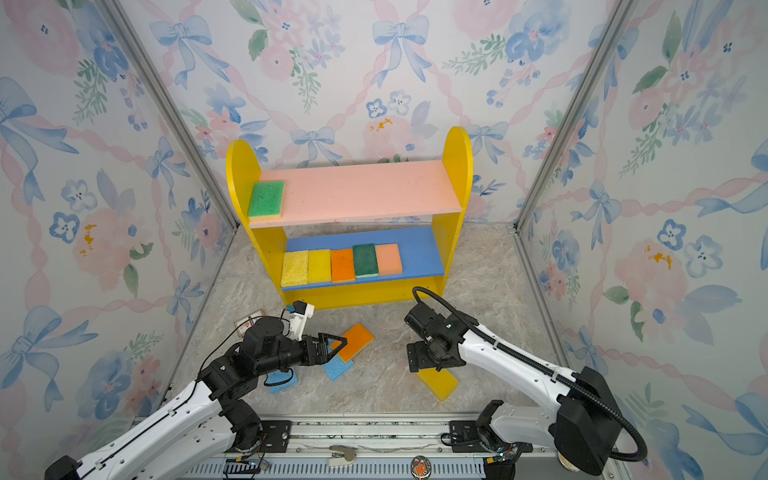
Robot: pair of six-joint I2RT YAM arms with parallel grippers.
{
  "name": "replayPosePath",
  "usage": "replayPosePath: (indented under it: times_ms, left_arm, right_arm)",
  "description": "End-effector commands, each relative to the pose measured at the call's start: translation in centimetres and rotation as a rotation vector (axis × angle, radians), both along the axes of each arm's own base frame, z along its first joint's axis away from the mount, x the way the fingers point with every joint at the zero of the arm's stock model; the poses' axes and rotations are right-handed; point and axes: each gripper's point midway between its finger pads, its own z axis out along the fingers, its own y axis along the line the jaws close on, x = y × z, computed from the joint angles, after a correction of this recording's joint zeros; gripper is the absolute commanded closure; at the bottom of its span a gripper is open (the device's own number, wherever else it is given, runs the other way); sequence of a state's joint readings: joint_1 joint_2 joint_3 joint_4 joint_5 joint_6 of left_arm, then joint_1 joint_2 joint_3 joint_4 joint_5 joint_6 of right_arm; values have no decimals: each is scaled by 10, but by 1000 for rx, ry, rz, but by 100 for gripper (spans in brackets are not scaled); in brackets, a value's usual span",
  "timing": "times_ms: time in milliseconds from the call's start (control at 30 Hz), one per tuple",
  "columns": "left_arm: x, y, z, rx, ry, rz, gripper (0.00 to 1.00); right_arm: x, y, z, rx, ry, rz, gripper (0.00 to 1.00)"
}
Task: Place and organize the cleaning sponges onto the shelf
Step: 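Lower both arms and move the right gripper over the yellow sponge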
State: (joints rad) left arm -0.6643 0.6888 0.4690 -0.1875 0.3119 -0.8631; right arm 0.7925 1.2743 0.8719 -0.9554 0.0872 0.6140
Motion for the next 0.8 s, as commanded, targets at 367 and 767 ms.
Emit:
replayPosePath:
  times_ms: [367, 767]
  left_arm:
    - [12, 10, 8, -62, -33, 14, 2]
    - [13, 13, 9, -76, -24, 17, 2]
  right_arm:
    - [-6, 4, -48, -117, 131, 197, 3]
    - [1, -9, -61, -144, 198, 156, 1]
